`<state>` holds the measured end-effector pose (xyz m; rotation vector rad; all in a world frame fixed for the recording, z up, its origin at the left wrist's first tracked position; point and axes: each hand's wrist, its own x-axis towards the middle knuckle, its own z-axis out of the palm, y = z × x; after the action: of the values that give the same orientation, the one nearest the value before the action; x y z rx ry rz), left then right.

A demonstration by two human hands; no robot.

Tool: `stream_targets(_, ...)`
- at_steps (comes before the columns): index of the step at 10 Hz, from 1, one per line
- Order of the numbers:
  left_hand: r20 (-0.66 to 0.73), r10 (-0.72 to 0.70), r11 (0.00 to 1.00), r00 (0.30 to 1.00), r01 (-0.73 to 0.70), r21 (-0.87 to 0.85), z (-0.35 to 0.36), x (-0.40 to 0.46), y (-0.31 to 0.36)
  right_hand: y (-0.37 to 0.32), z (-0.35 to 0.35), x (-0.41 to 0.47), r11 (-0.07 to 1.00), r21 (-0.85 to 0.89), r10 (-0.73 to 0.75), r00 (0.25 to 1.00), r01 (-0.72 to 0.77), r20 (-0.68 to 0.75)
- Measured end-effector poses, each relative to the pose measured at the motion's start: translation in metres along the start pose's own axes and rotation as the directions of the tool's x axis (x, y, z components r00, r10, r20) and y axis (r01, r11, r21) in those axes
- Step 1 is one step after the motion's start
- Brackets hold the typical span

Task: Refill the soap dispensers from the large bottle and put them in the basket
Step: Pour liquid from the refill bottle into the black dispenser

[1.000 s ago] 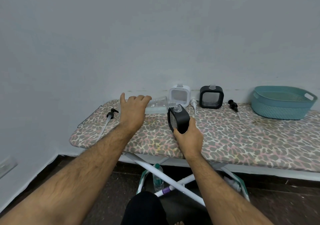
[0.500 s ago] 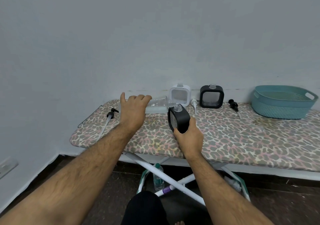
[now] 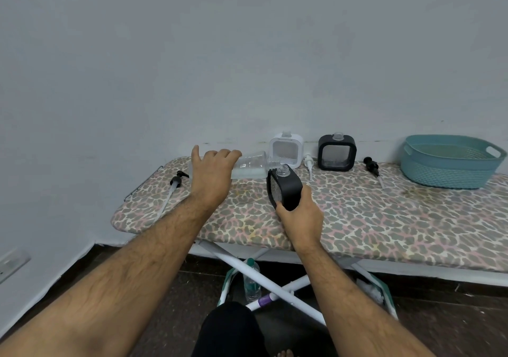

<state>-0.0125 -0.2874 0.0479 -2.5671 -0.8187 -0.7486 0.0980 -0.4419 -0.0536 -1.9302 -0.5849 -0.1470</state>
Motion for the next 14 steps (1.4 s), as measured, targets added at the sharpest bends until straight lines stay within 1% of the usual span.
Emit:
stream_targets(4,0.005,0.007,1.0,1.0,-0.008,0.011,0.0008,0.0012,-0.0008,0.0009,0.0006,0.0004,1.0,0.003,0.012,1.0,-0.012,0.008)
stream_targets(11,0.007,0.009,0.999,1.0,-0.009,0.037,0.0022,0.0016,-0.0008,0.0051,0.0056,0.0008,0.997,0.065,0.035,0.999,-0.037,0.035)
stream_targets(14,0.005,0.009,1.0,1.0,-0.009,0.027,0.0017,0.0014,-0.0003,0.0072,0.0056,0.0015,0.998,0.057,0.014,1.0,-0.015,0.02)
